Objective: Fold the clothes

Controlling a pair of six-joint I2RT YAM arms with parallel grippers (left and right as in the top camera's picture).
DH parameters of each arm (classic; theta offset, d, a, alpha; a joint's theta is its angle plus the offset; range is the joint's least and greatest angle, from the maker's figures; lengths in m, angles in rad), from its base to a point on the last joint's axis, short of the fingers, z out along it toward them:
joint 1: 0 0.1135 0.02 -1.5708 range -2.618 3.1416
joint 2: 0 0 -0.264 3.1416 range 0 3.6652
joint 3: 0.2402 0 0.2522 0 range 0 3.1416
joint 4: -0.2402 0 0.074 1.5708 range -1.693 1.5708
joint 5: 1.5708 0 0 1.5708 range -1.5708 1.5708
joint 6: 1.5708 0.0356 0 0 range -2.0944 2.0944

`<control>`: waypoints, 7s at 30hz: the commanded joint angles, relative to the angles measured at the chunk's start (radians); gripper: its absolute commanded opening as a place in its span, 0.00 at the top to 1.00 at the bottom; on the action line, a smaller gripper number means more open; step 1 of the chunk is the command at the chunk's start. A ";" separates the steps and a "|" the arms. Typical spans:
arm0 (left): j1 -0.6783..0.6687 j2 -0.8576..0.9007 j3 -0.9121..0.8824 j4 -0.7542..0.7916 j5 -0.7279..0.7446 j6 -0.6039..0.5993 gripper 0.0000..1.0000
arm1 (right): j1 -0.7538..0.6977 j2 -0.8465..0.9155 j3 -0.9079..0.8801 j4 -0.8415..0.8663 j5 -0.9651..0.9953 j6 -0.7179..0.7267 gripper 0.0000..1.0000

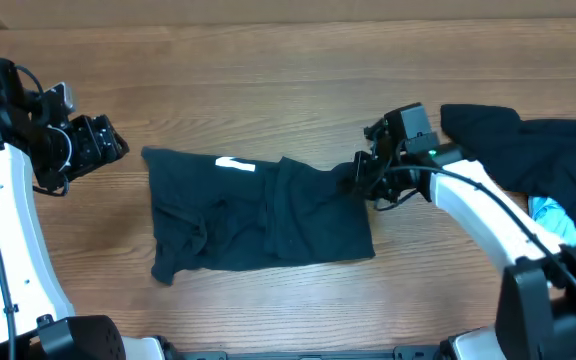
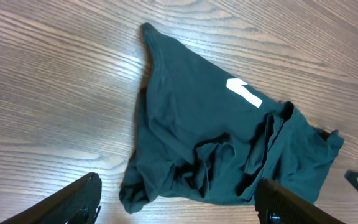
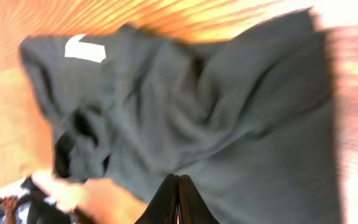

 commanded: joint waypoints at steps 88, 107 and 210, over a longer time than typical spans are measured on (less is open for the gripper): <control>-0.695 0.373 0.225 0.062 -0.395 -0.376 0.37 | -0.074 -0.151 0.077 -0.322 -0.367 -0.509 0.65; -0.369 0.327 0.568 -0.224 -0.284 -0.270 0.30 | 0.559 0.174 0.076 0.446 0.033 -0.030 0.92; -0.367 0.371 0.547 -0.192 -0.339 -0.105 0.00 | 0.455 0.225 0.195 -0.150 0.099 0.007 0.96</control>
